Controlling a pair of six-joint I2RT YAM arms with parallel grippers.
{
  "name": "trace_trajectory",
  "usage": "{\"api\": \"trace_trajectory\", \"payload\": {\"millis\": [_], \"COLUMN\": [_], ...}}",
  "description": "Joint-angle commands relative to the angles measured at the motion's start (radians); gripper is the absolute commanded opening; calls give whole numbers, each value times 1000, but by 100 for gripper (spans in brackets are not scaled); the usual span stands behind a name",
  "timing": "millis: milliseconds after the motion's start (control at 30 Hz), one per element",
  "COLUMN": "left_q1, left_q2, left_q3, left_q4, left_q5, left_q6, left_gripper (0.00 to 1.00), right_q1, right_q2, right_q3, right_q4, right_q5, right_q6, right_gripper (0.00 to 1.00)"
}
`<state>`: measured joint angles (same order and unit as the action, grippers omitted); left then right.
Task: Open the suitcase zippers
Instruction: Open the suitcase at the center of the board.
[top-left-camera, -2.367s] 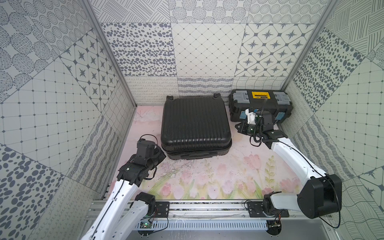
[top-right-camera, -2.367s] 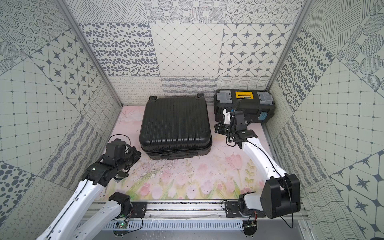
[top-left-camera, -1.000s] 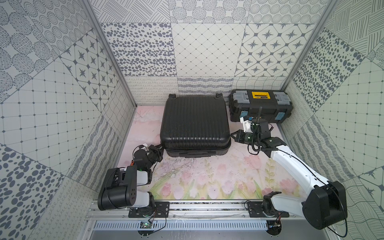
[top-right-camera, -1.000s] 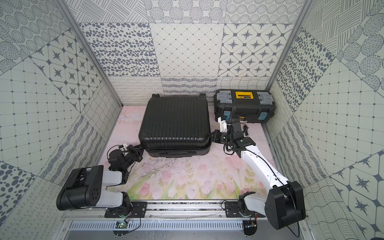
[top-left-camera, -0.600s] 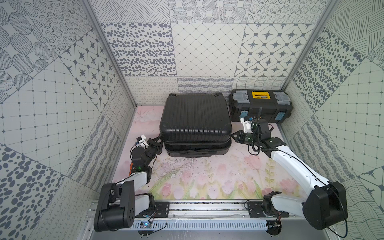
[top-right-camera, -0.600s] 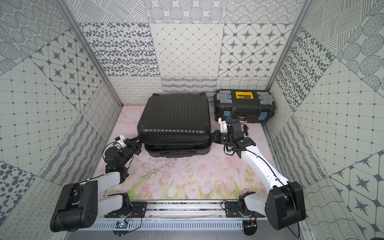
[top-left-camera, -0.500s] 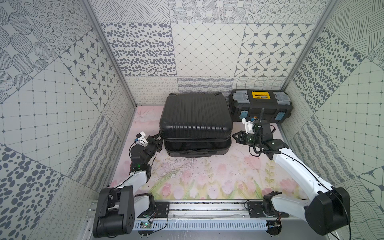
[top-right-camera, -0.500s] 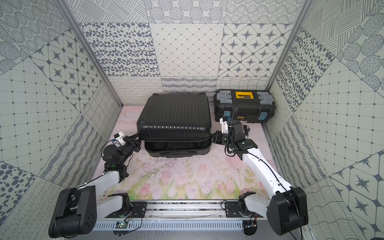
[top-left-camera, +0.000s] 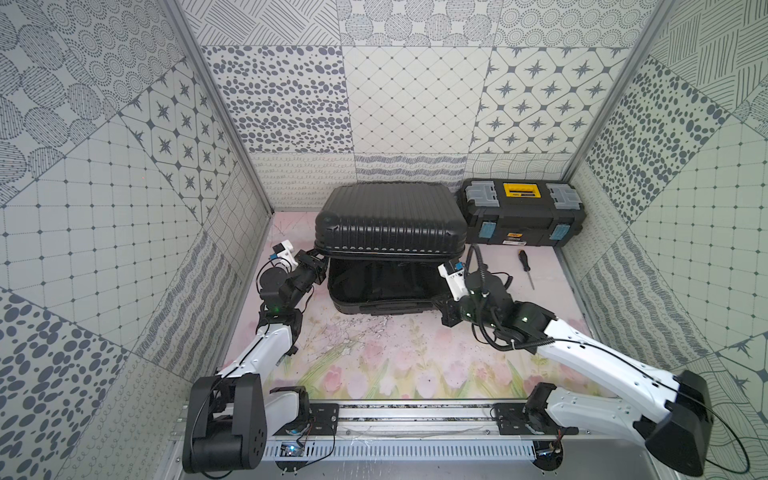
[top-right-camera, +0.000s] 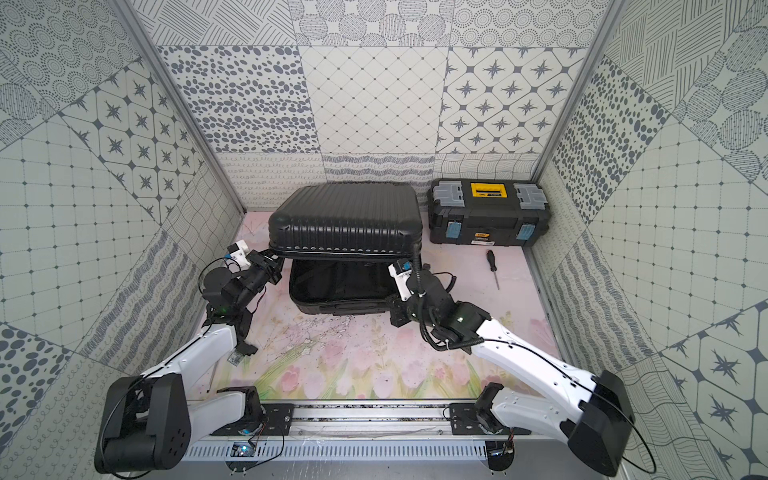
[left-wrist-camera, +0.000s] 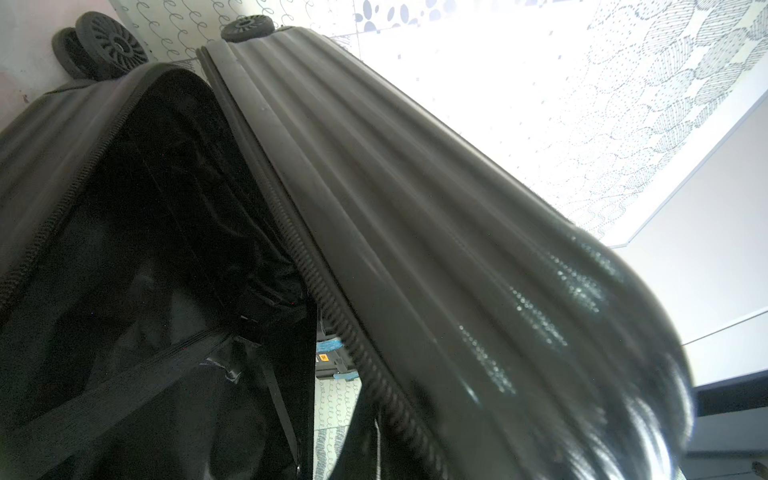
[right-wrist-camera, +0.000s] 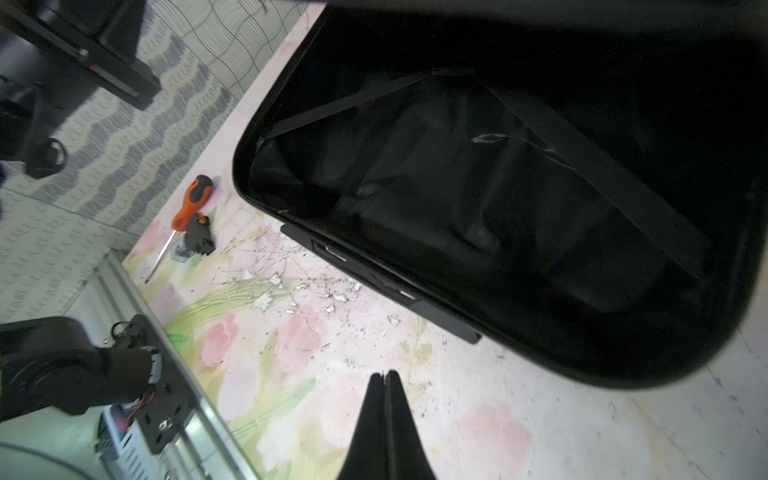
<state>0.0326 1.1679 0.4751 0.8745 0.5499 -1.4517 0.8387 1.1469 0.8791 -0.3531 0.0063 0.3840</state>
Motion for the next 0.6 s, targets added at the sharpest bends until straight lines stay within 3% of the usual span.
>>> {"api": "trace_trajectory", "payload": {"millis": [0,200,333,500,567], "left_q1": [-4,-4,-4,-6,-8], "left_q2": [7,-27,-112,-272,-308], "left_q3": [19,-19,-32,35,78], "left_q4": [52,19,-142,-546,-653], "left_q5": [11,16,18,3,12], "left_q6": [50,54,106,256,305], "left_gripper": [0,0,0,37,46], "right_q1": [36,36,10,-106,-163], "right_q2": [127,321,430,640,737], "right_q3": [93,257,435,769,916], "right_q4": [195,346,349,255,222], "right_q5": [154,257,250,146,106], "right_q6": [-26,-81,-111,-94,-79], "right_gripper": [0,0,0,0,0]}}
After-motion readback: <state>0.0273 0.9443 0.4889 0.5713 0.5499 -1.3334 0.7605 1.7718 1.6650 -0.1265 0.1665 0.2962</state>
